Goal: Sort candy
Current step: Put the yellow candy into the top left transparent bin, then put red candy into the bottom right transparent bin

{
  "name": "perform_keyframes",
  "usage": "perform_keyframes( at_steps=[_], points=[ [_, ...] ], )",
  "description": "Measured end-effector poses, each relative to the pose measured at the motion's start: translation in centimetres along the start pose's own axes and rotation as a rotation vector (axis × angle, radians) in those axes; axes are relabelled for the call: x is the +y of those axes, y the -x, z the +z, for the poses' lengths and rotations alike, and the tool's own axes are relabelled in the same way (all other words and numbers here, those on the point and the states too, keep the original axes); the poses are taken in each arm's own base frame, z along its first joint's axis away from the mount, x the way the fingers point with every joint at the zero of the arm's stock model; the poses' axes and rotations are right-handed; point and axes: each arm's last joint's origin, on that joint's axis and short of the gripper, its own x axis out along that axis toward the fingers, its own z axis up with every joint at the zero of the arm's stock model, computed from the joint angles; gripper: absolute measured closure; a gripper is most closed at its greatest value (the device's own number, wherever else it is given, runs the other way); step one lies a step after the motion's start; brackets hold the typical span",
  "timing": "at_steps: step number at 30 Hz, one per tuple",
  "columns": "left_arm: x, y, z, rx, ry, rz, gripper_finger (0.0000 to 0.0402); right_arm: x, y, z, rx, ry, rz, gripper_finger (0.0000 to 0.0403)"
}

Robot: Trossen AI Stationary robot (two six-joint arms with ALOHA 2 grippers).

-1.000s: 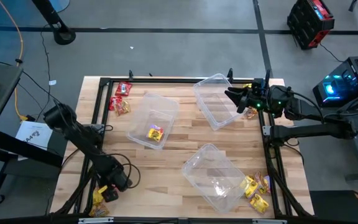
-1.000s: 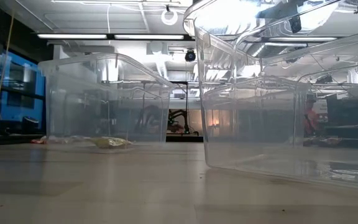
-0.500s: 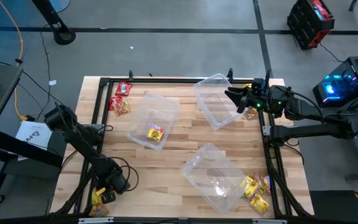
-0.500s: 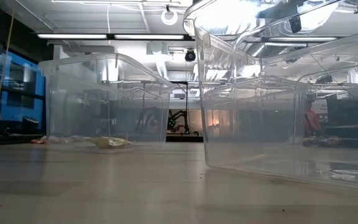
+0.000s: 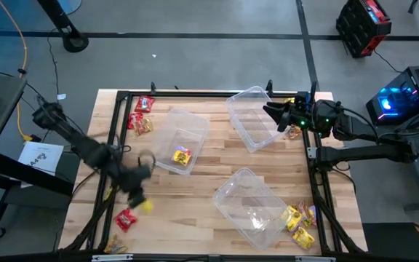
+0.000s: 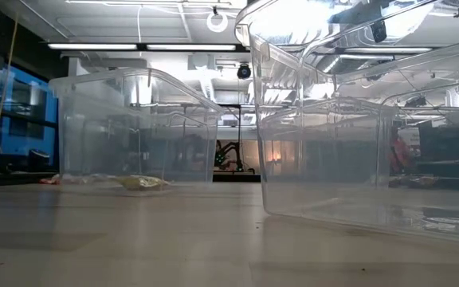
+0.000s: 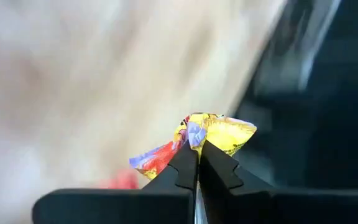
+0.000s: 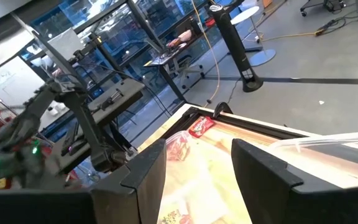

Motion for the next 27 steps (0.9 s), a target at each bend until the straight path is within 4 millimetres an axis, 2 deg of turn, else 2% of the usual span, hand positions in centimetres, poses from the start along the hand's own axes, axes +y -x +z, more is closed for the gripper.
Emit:
perform_keyframes(
  at_steps=[5, 7, 9, 13, 18, 23, 27],
  points=[
    [1.4, 2.9, 4.7, -0.478, -0.082, 0.113, 0.0401, 0.0, 0.0, 0.0, 0.000, -0.007, 0.000, 0.0226],
    [1.7, 3.7, 6.6, -0.615, -0.109, 0.157, 0.0401, 0.0, 0.0, 0.0, 0.000, -0.007, 0.000, 0.0226],
    [2.2, 3.9, 8.2, -0.680, -0.132, 0.202, 0.0401, 0.0, 0.0, 0.0, 0.000, -0.007, 0.000, 0.0226],
    [4.4, 2.8, 10.6, -0.596, -0.123, 0.331, 0.0393, 0.0, 0.0, 0.0, 0.000, -0.007, 0.000, 0.0226],
    [6.6, 1.2, 11.9, -0.390, -0.091, 0.376, 0.0346, 0.0, 0.0, 0.0, 0.000, -0.007, 0.000, 0.0226],
    [5.6, 2.6, 12.3, -0.376, -0.044, 0.218, 0.0279, 0.0, 0.0, 0.0, 0.000, -0.008, 0.000, 0.0226],
    [4.1, 3.7, 10.8, -0.291, -0.023, 0.101, 0.0240, 0.0, 0.0, 0.0, 0.000, -0.025, 0.000, 0.0226]
  ],
)
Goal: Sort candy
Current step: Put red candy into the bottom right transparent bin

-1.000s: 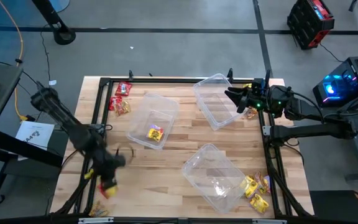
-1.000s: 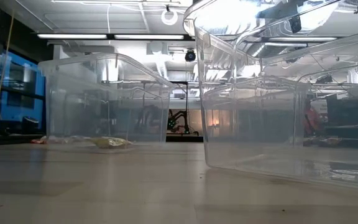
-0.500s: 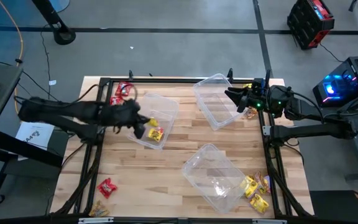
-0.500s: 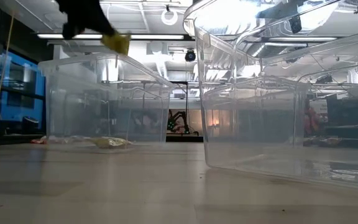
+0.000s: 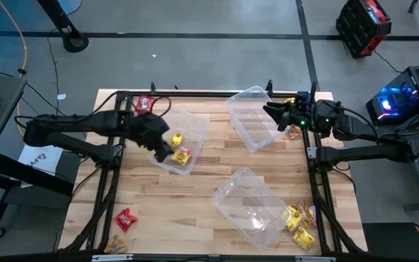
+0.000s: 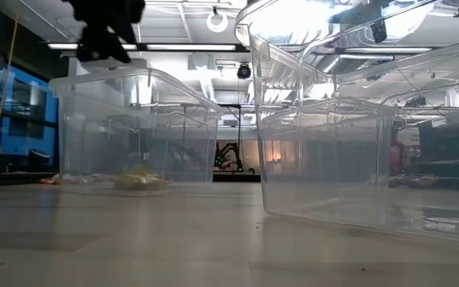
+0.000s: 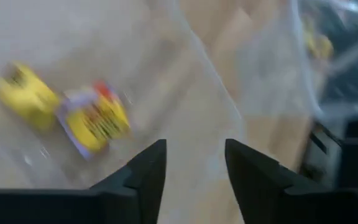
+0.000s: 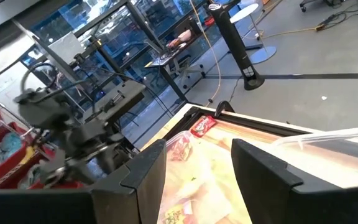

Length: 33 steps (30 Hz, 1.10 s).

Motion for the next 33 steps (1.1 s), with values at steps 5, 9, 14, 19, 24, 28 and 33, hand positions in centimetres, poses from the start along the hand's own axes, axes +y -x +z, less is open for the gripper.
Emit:
perform_keyframes(
  at_steps=[5, 9, 14, 19, 24, 28, 33],
  points=[
    [-2.5, 1.2, -3.7, 0.147, 0.055, -0.102, 0.0222, 0.0, 0.0, 0.0, 0.003, 0.001, -0.001, 0.0226],
    [-5.1, 1.5, -7.5, 0.224, 0.083, -0.105, 0.0220, 0.0, 0.0, -0.1, 0.010, 0.000, 0.008, 0.0226],
    [-7.2, -0.8, -13.8, 0.405, 0.110, 0.034, 0.0220, 0.0, 0.0, -0.1, 0.011, 0.001, 0.009, 0.0226],
    [-8.2, -4.5, -18.9, 0.558, 0.139, 0.286, 0.0220, 0.0, 0.0, -0.1, 0.014, 0.003, 0.009, 0.0226],
    [-8.2, -7.7, -21.7, 0.722, 0.188, 0.469, 0.0220, 0.0, 0.0, -0.1, 0.014, 0.010, 0.009, 0.0226],
    [-7.9, -9.4, -23.2, 0.754, 0.187, 0.568, 0.0220, 0.0, 0.0, -0.1, 0.014, 0.011, 0.009, 0.0226],
    [-7.4, -11.0, -24.5, 0.741, 0.169, 0.650, 0.0221, 0.0, 0.0, -0.1, 0.015, 0.009, 0.009, 0.0226]
  ],
)
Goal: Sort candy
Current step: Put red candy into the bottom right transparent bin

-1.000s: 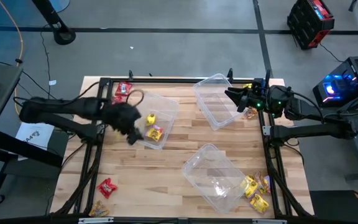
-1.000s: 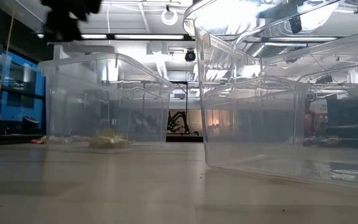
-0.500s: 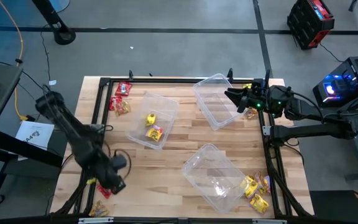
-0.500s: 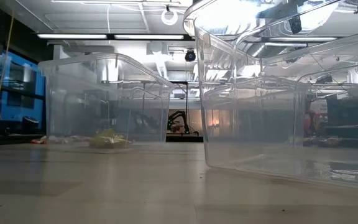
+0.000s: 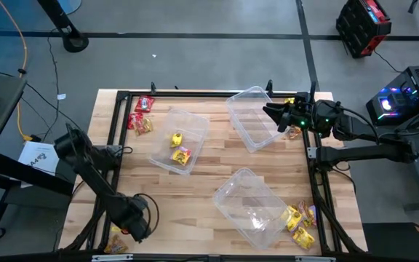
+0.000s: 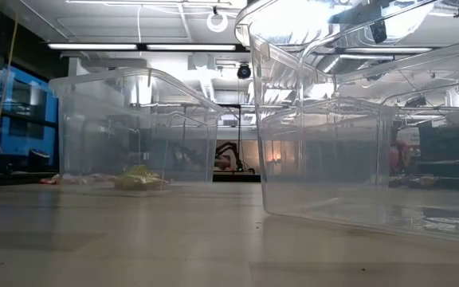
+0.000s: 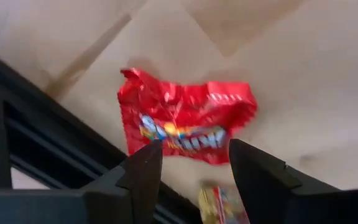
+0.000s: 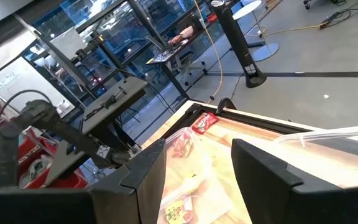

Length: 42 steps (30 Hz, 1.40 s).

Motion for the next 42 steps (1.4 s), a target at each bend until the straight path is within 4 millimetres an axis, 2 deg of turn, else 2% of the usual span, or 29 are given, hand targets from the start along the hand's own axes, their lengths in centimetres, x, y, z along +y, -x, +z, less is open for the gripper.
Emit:
perform_keyframes(
  at_steps=[3, 6, 8, 10, 12, 15, 20, 22, 25, 28, 31, 35, 38, 42],
  points=[
    [-0.3, -1.1, 0.3, -0.019, -0.026, 0.046, 0.0244, 0.0, 0.0, 0.0, 0.000, 0.003, 0.000, 0.0226],
    [-0.7, -1.7, 0.7, -0.008, -0.049, 0.060, 0.0313, 0.0, 0.0, 0.0, 0.001, 0.004, -0.001, 0.0226],
    [-0.8, -1.5, 1.1, -0.007, -0.072, 0.057, 0.0368, 0.0, 0.0, 0.0, 0.001, 0.000, -0.001, 0.0226],
    [-0.3, -0.4, 1.7, -0.070, -0.093, 0.035, 0.0381, 0.0, 0.0, 0.0, 0.001, -0.003, -0.001, 0.0226],
    [0.3, 1.9, 2.5, -0.171, -0.087, -0.011, 0.0376, 0.0, 0.0, 0.0, 0.001, -0.004, -0.001, 0.0226],
    [1.9, 7.0, 3.3, -0.368, -0.122, -0.137, 0.0382, 0.0, 0.0, 0.0, 0.002, -0.018, 0.003, 0.0226],
    [5.0, 14.9, 5.5, -0.797, -0.216, -0.379, 0.0388, 0.0, 0.0, 0.0, 0.005, -0.030, 0.006, 0.0226],
    [5.7, 16.9, 6.7, -0.924, -0.330, -0.419, 0.0392, 0.0, 0.0, 0.0, 0.005, -0.030, 0.006, 0.0226],
    [5.7, 19.2, 9.3, -1.081, -0.534, -0.435, 0.0391, 0.0, 0.0, 0.0, 0.004, -0.030, 0.006, 0.0226],
    [5.0, 20.5, 12.7, -1.197, -0.693, -0.434, 0.0390, 0.0, 0.0, 0.0, 0.004, -0.029, 0.006, 0.0226],
    [3.7, 20.8, 16.6, -1.262, -0.820, -0.479, 0.0388, 0.0, 0.0, 0.0, 0.004, -0.026, 0.006, 0.0226],
    [2.0, 20.9, 20.9, -1.344, -0.923, -0.661, 0.0387, 0.0, 0.0, 0.0, 0.001, -0.023, 0.002, 0.0226],
    [0.4, 21.0, 22.8, -1.323, -0.991, -0.832, 0.0386, 0.0, 0.0, 0.0, -0.010, -0.023, -0.012, 0.0226],
    [-2.1, 21.2, 24.1, -1.203, -1.057, -0.969, 0.0379, -0.1, 0.0, 0.0, -0.015, -0.023, -0.019, 0.0226]
  ],
)
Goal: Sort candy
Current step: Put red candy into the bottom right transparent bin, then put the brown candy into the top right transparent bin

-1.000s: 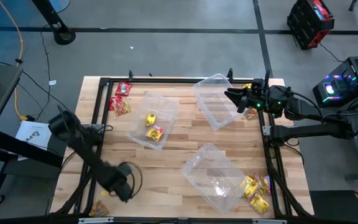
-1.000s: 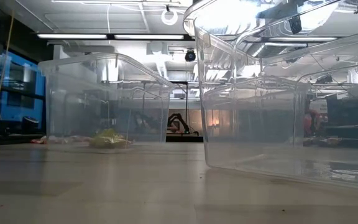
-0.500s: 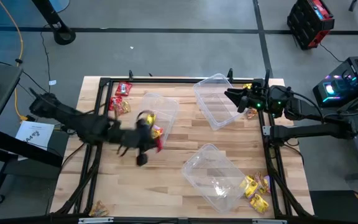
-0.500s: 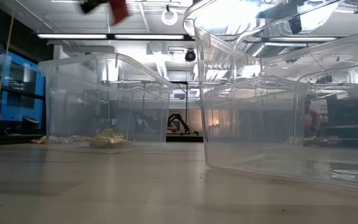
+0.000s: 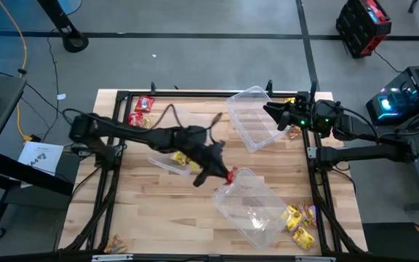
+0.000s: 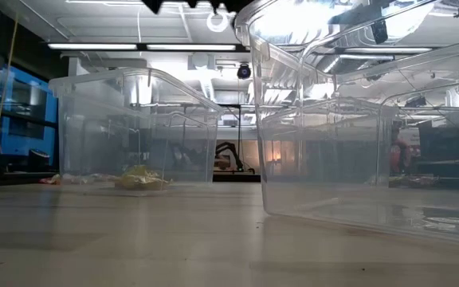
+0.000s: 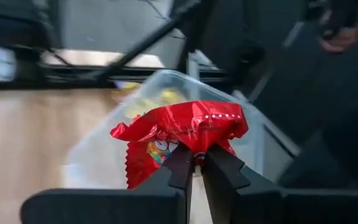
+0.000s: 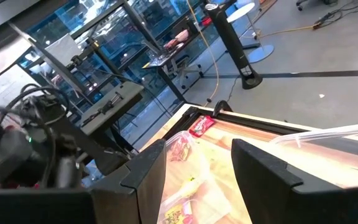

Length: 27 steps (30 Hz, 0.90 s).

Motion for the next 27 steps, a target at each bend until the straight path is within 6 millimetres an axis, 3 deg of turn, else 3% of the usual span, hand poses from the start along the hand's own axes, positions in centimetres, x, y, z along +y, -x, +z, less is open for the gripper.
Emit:
perform_keyframes(
  at_steps=[6, 14, 17, 21, 24, 27],
  points=[
    [0.6, -2.4, -0.8, 0.092, 0.105, -0.120, 0.0332, 0.0, 0.0, 0.0, 0.000, 0.000, 0.000, 0.0226],
    [0.0, -1.3, 0.0, 0.105, 0.148, -0.126, 0.0243, 0.0, 0.0, 0.0, 0.000, 0.000, 0.000, 0.0226],
    [0.0, 0.8, 0.1, 0.190, 0.217, -0.086, 0.0231, 0.0, 0.0, 0.0, 0.002, 0.000, 0.003, 0.0226],
    [-1.5, 5.5, -0.1, 0.388, 0.352, 0.017, 0.0233, 0.0, 0.0, 0.0, 0.008, 0.000, 0.010, 0.0226],
    [-5.0, 8.5, -1.0, 0.529, 0.384, 0.124, 0.0241, 0.0, 0.0, -0.1, 0.014, 0.002, 0.010, 0.0226],
    [-9.1, 10.2, -3.2, 0.694, 0.413, 0.238, 0.0249, 0.0, 0.0, -0.2, 0.035, 0.002, 0.014, 0.0226]
  ],
)
